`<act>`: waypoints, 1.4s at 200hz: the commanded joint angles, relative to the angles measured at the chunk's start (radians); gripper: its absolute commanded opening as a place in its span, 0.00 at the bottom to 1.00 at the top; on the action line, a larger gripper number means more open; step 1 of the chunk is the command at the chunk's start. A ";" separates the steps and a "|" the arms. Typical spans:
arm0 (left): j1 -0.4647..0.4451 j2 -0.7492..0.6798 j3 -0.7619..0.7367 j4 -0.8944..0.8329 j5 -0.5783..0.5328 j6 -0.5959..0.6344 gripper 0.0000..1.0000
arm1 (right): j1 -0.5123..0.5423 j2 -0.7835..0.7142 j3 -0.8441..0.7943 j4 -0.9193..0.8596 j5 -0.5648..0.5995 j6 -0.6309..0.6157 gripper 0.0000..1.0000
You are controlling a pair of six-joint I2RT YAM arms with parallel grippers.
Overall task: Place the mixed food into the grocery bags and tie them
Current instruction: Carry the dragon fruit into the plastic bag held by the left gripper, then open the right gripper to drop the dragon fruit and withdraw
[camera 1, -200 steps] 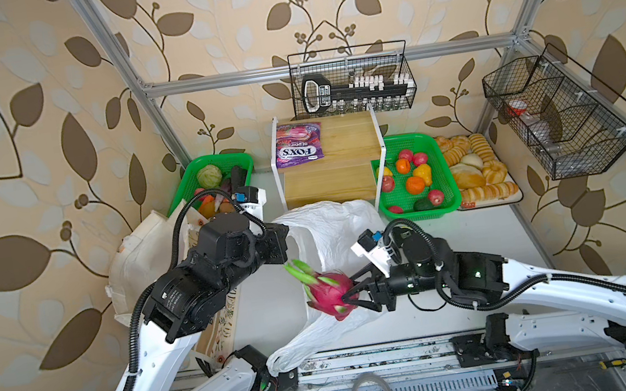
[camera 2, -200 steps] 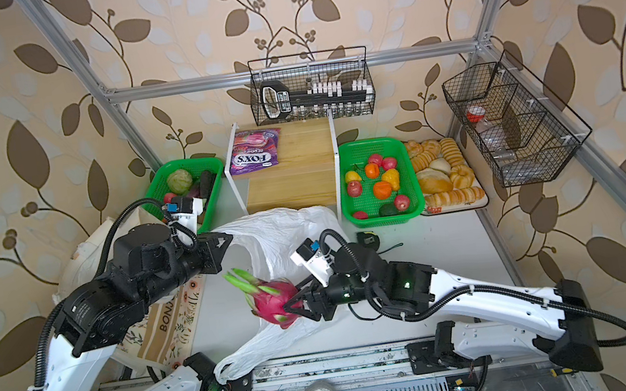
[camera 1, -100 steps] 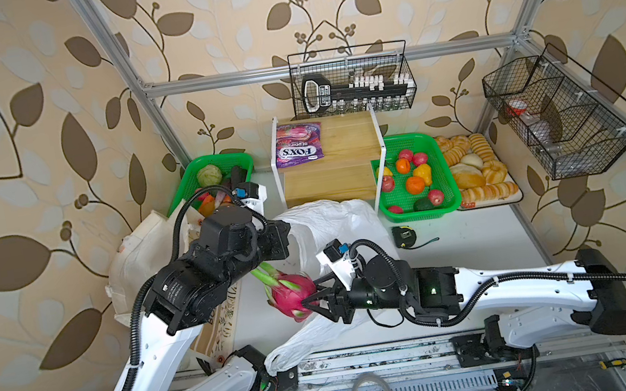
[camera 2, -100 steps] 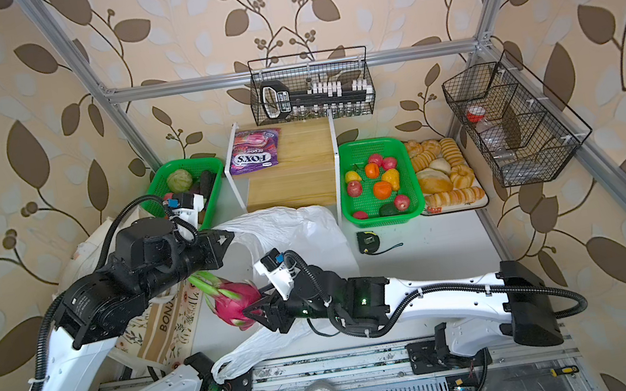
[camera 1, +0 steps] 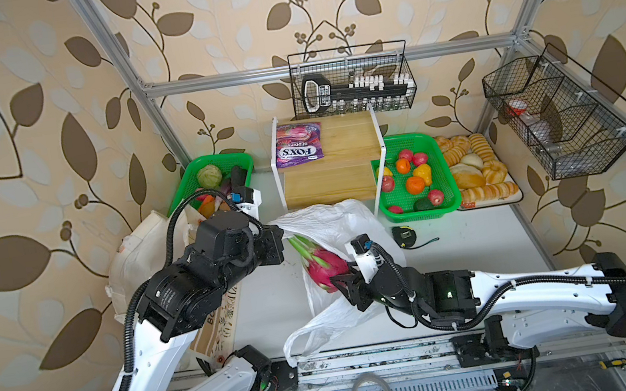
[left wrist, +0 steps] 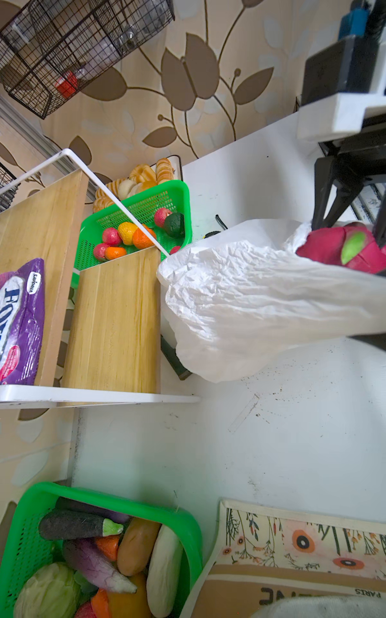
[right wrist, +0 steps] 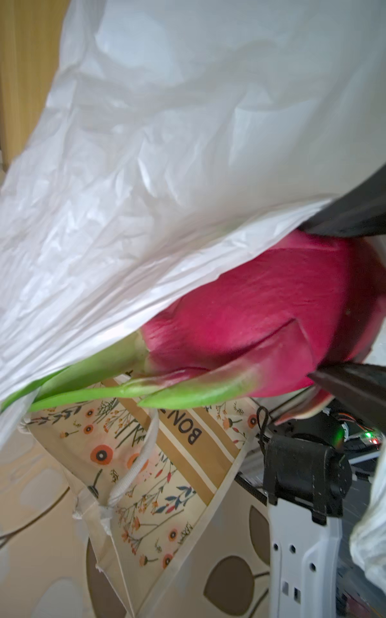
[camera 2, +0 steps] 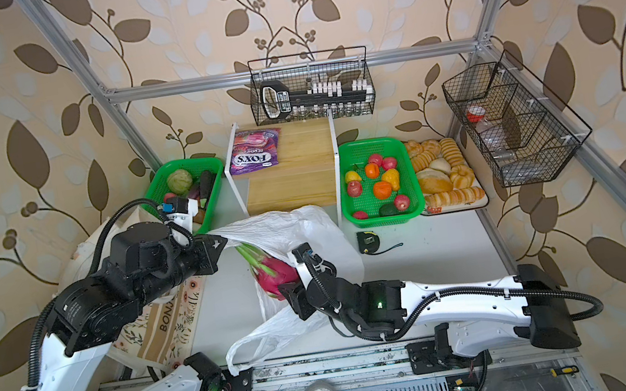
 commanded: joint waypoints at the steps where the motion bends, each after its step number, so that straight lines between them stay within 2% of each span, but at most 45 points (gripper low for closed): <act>1: -0.004 -0.008 0.037 -0.001 -0.022 0.029 0.00 | -0.008 -0.025 -0.022 -0.114 0.131 0.042 0.38; 28: -0.004 -0.009 0.032 0.000 0.017 0.041 0.00 | -0.026 -0.012 0.033 -0.229 0.213 0.103 0.38; 51: -0.005 -0.007 0.028 -0.009 -0.010 0.046 0.00 | -0.033 0.039 0.106 -0.253 0.168 0.034 0.39; 68: -0.004 -0.003 0.042 -0.019 0.005 0.057 0.00 | -0.036 0.091 0.159 -0.320 0.163 0.051 0.40; 96: -0.005 -0.006 0.044 -0.026 0.036 0.065 0.00 | -0.040 0.167 0.252 -0.432 0.200 0.044 0.49; 106: -0.004 -0.006 0.045 -0.036 0.036 0.063 0.00 | -0.039 0.177 0.270 -0.446 0.214 0.034 0.56; 131: -0.004 -0.014 0.039 -0.060 0.025 0.059 0.00 | -0.043 0.183 0.298 -0.457 0.241 -0.007 0.64; 151: -0.005 -0.021 0.032 -0.072 -0.003 0.056 0.00 | -0.043 0.170 0.306 -0.428 0.219 -0.100 0.72; 186: -0.005 -0.016 0.038 -0.074 -0.022 0.065 0.00 | -0.045 0.134 0.316 -0.409 0.188 -0.193 0.77; 197: -0.004 -0.012 0.046 -0.075 -0.027 0.068 0.00 | -0.047 0.111 0.318 -0.397 0.150 -0.231 0.78; 212: -0.005 -0.008 0.054 -0.072 -0.040 0.070 0.00 | -0.058 0.066 0.313 -0.348 0.035 -0.290 0.78; 231: -0.004 -0.008 0.052 -0.063 -0.059 0.079 0.00 | -0.088 -0.033 0.283 -0.230 -0.216 -0.339 0.78; 247: -0.005 -0.005 0.038 -0.062 -0.075 0.084 0.00 | -0.128 -0.127 0.229 -0.111 -0.376 -0.340 0.77; 265: -0.004 -0.002 0.018 -0.065 -0.085 0.078 0.00 | -0.216 -0.204 0.194 -0.065 -0.414 -0.269 0.78; 280: -0.004 -0.011 -0.004 -0.056 -0.085 0.069 0.00 | -0.363 -0.227 0.185 -0.142 -0.410 -0.169 0.75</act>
